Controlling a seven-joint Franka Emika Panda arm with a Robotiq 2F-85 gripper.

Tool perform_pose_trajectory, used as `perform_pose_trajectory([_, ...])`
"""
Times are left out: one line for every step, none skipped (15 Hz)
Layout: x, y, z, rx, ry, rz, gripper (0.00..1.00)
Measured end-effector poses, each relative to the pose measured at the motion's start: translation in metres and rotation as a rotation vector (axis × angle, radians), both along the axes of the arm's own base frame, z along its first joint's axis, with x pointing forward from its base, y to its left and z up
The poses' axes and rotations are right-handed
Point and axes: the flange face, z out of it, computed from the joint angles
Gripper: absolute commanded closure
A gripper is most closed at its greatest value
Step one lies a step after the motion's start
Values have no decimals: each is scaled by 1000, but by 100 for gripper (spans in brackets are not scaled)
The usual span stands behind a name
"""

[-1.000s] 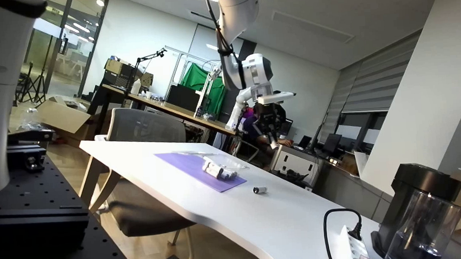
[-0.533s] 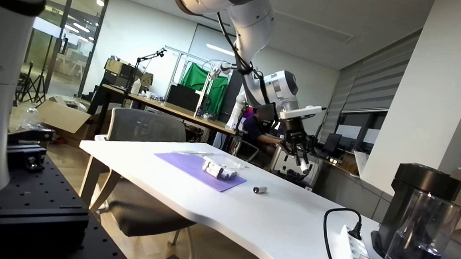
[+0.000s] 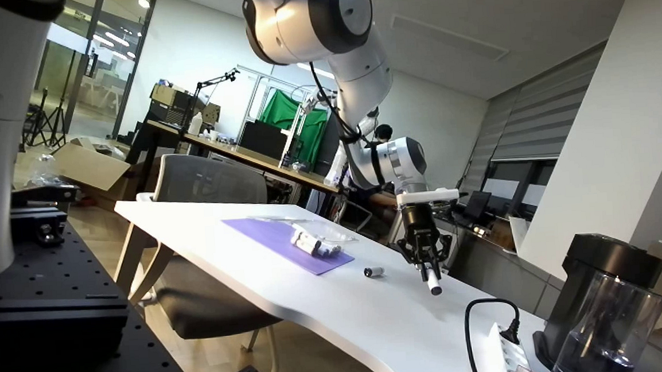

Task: Pick up one of the white objects from the bowl and put it on the table

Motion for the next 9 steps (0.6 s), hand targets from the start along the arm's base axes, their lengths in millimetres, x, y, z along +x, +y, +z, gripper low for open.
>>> perform_pose_trajectory([-3,-1,-12,1,22,-11,93])
perform_pose_trajectory([-6,-1,-23,2,41,-19,93])
perform_pose_trajectory([-9,-1,-33,3,58,-27,93])
perform_pose_trajectory([-11,0,-41,5,71,-33,93])
perform_pose_trajectory([-12,0,-47,8,80,-40,93])
perform_pose_trajectory([-13,0,-51,9,87,-43,47])
perform_pose_trajectory([-13,1,-54,9,90,-46,47])
perform_pose_trajectory([-12,2,-55,8,91,-47,41])
perform_pose_trajectory([-11,2,-54,7,90,-48,34])
